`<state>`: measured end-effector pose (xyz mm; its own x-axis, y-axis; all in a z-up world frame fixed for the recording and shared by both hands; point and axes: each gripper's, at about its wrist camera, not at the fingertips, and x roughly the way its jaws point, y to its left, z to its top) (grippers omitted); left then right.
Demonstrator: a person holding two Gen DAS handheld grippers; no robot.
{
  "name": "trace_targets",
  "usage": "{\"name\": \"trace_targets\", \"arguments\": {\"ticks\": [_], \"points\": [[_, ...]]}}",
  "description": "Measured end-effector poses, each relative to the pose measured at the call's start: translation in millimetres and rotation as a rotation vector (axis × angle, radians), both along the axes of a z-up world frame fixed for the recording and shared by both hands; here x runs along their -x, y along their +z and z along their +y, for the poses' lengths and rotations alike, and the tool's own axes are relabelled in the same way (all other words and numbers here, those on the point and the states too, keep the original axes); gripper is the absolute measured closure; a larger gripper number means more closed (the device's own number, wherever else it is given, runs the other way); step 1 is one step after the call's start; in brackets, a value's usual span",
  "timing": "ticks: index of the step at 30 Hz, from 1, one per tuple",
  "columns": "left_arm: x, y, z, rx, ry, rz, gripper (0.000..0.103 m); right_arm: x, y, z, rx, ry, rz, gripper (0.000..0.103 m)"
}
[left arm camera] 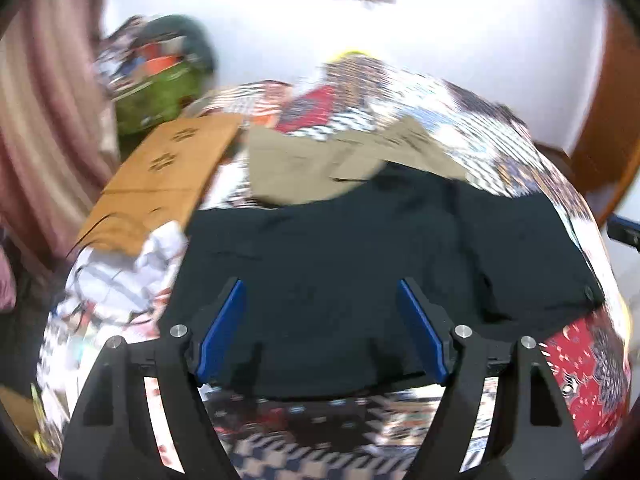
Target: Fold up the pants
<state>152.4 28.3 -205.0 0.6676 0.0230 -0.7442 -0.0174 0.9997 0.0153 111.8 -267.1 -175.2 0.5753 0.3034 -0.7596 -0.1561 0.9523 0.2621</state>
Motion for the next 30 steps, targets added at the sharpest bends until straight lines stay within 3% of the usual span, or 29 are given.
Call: {"name": "trace_targets", "arguments": {"ticks": [5, 13, 20, 26, 30], "points": [[14, -11, 53, 0.060, 0.123, 0.022, 0.026, -13, 7, 34, 0.004, 0.077, -0.037, 0.054], [33, -46, 89, 0.168, 0.162, 0.105, 0.026, -25, -15, 84, 0.028, 0.171, 0.014, 0.052], [30, -79, 104, 0.377, 0.180, 0.181, 0.026, -28, -50, 103, 0.080, 0.196, 0.123, 0.052], [21, -90, 113, 0.564, 0.178, 0.188, 0.026, -28, -60, 106, 0.114, 0.206, 0.142, 0.050], [9, -95, 118, 0.622, 0.193, 0.194, 0.026, -28, -61, 106, 0.104, 0.212, 0.146, 0.048]]}}
